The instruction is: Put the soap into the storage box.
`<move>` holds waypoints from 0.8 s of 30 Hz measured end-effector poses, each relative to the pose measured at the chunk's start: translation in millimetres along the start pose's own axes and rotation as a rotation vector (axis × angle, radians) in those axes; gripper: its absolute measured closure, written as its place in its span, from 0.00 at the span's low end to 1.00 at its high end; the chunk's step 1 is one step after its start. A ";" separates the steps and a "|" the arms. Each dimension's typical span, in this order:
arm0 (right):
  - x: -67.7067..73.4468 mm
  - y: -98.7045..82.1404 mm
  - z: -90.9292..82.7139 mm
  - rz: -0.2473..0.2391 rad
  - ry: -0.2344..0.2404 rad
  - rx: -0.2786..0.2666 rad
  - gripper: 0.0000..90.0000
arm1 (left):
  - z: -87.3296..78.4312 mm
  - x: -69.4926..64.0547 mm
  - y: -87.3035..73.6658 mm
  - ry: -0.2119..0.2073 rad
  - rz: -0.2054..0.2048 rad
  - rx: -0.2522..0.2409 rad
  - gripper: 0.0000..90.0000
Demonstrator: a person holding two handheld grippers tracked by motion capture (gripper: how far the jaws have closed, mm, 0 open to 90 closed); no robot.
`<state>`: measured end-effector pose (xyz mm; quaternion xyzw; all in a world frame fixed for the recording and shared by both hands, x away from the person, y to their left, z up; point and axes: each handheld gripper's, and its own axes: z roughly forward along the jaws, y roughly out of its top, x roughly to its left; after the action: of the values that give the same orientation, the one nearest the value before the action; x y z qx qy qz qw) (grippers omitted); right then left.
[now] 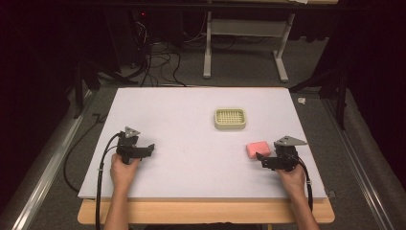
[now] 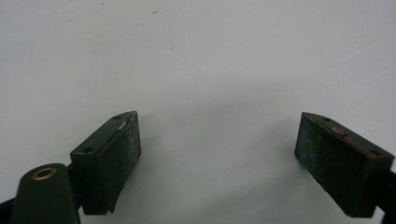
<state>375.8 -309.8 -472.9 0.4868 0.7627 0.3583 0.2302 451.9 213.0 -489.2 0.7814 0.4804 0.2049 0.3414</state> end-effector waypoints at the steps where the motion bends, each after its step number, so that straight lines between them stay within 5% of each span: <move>1: 0.3 0.0 0.8 0.002 0.000 0.002 0.13 | 0.0 0.0 0.0 0.000 0.000 0.000 0.17; 24: 3.0 3.2 7.9 0.001 -0.016 0.023 0.13 | -0.2 -0.3 -0.1 0.001 0.000 0.000 0.17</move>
<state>381.9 -303.7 -475.5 0.4925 0.7648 0.3457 0.2303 451.6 212.9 -489.2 0.7812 0.4808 0.2053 0.3412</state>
